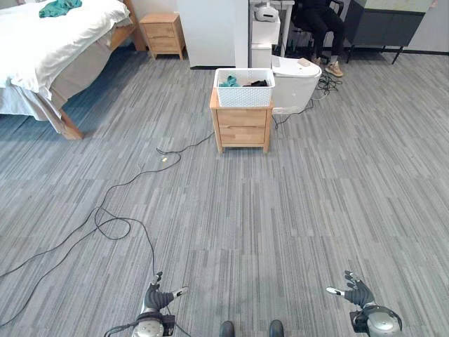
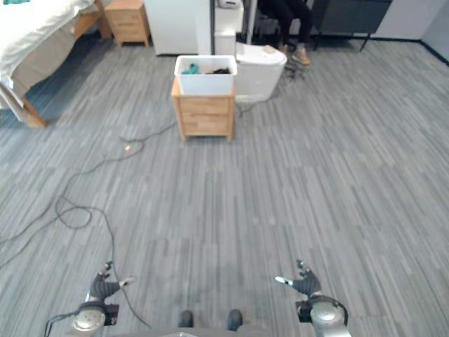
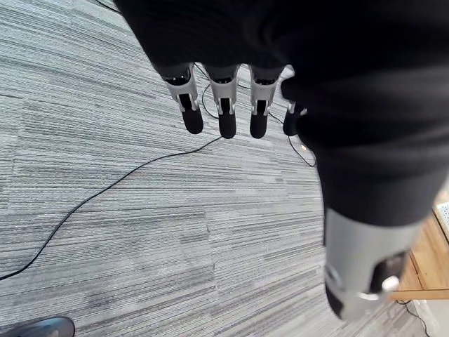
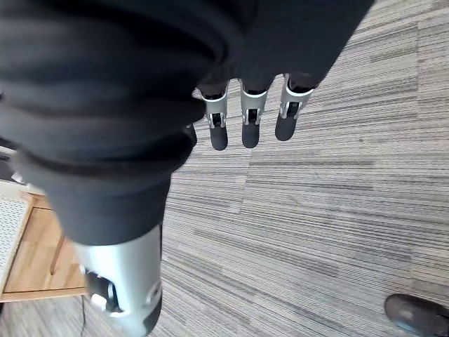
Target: Grab the laundry basket,head to the washer,open it,put in the laundry and shut it.
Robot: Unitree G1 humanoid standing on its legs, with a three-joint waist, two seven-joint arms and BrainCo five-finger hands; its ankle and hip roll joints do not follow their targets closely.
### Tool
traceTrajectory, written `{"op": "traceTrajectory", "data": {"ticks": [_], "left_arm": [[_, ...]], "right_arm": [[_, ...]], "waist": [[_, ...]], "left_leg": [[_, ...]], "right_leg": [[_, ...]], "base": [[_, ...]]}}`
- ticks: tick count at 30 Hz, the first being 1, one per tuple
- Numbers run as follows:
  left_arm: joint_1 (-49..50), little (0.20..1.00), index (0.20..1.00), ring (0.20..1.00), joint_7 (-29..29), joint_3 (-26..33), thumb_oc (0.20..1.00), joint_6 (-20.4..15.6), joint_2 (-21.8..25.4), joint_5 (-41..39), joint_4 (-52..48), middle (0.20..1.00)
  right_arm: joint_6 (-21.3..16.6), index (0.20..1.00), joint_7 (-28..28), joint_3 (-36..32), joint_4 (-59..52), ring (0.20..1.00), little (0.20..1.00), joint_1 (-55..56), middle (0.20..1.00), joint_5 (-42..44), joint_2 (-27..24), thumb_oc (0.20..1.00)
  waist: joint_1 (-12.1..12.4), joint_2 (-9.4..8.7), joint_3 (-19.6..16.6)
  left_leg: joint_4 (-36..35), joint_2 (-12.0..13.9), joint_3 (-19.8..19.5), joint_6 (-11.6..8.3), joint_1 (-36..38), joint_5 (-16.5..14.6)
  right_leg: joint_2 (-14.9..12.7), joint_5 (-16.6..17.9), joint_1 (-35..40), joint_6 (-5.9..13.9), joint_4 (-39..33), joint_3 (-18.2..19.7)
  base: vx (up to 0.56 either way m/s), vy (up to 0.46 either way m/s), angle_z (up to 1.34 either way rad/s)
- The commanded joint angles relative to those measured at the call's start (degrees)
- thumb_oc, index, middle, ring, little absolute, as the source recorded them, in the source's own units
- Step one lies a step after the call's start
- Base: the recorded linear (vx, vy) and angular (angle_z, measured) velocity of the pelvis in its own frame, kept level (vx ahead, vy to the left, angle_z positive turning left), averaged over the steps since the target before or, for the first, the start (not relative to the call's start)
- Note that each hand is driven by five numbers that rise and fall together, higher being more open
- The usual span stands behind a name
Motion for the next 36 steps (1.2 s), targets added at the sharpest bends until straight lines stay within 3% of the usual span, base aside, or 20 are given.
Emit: {"op": "traceTrajectory", "data": {"ticks": [1,8,15,21,24,26,30,32,36], "left_arm": [[-1.5,1.0,1.0,1.0,0.1,1.5,1.0,-2.1,1.9,-0.7,-1.3,1.0],[-0.7,1.0,1.0,1.0,1.0,2.4,1.0,-2.0,2.0,-0.6,-2.5,1.0],[-0.6,1.0,1.0,1.0,1.6,3.4,1.0,-2.4,3.0,-1.8,-5.3,1.0],[-1.6,1.0,1.0,1.0,2.1,3.4,1.0,-2.5,4.0,-1.8,-6.7,1.0],[-2.1,1.0,1.0,1.0,2.4,3.1,1.0,-2.5,3.7,-1.4,-6.8,1.0],[-2.5,1.0,1.0,1.0,2.9,2.6,1.0,-2.8,3.8,-1.3,-7.3,1.0],[-3.4,1.0,1.0,1.0,3.2,2.4,1.0,-2.8,3.5,-1.2,-7.4,1.0],[-4.5,1.0,1.0,1.0,3.7,1.8,1.0,-2.9,2.9,-0.9,-7.0,1.0],[-3.8,1.0,1.0,1.0,3.4,0.8,1.0,-3.2,2.1,-0.4,-6.8,1.0]], "right_arm": [[-2.0,1.0,-1.5,-1.5,0.1,1.0,1.0,-2.1,1.0,2.6,1.0,1.0],[-1.9,1.0,-1.9,-2.1,0.2,1.0,1.0,-2.2,1.0,2.8,1.6,1.0],[-1.6,1.0,-2.2,-1.2,0.2,1.0,1.0,-3.9,1.0,2.8,1.9,1.0],[-1.3,1.0,-2.5,0.5,-1.5,1.0,1.0,-5.9,1.0,1.4,2.7,1.0],[-1.3,1.0,-2.5,1.0,-3.4,1.0,1.0,-5.8,1.0,0.9,3.0,1.0],[-1.7,1.0,-2.5,1.4,-4.8,1.0,1.0,-5.9,1.0,0.8,2.3,1.0],[-1.9,1.0,-2.7,1.5,-5.2,1.0,1.0,-5.8,1.0,0.8,1.9,1.0],[-1.8,1.0,-2.9,1.7,-6.1,1.0,1.0,-5.9,1.0,0.4,1.7,1.0],[-2.0,1.0,-2.8,2.0,-7.1,1.0,1.0,-4.5,1.0,-0.6,1.4,1.0]], "waist": [[-0.5,-2.77,-0.6],[0.0,-3.01,-0.3],[1.1,-3.66,0.9],[2.0,-3.54,2.6],[1.4,-3.26,3.5],[0.3,-2.96,4.2],[-1.1,-2.99,4.7],[-2.1,-2.59,5.0],[-2.9,-2.21,3.8]], "left_leg": [[0.9,-3.3,2.6,0.33,0.9,-3.1],[0.1,-3.5,2.8,0.98,2.3,-3.7],[3.9,-4.0,3.2,2.09,0.1,-5.7],[7.4,-5.0,2.9,4.15,-0.3,-8.6],[7.4,-5.5,1.6,4.54,1.8,-9.9],[6.6,-6.1,0.3,4.43,5.0,-10.8],[5.6,-6.9,-1.5,4.17,8.7,-12.1],[5.2,-6.8,-3.1,3.37,11.8,-12.8],[5.9,-6.5,-4.6,2.24,14.7,-13.5]], "right_leg": [[-1.2,-0.1,-0.7,2.9,0.4,1.0],[-1.4,-0.7,0.0,3.17,1.1,1.7],[-2.6,-1.4,-2.2,3.87,4.8,2.5],[-3.5,-2.2,-7.5,6.11,18.1,2.8],[-2.9,-1.2,-11.4,5.97,22.3,3.2],[-2.3,0.2,-15.5,5.01,18.5,1.3],[-2.1,2.1,-17.0,5.23,12.0,-0.9],[-2.4,3.7,-18.8,5.72,8.4,-3.9],[-2.6,4.6,-17.9,4.55,9.0,-3.9]], "base": [[0.05,0.033,0.09],[0.05,0.062,-0.03],[0.02,0.086,-0.09],[0.08,0.127,-0.23],[0.16,0.061,0.02],[0.3,0.01,0.05],[0.27,-0.032,0.25],[0.37,-0.097,0.45],[0.3,-0.129,0.55]]}}
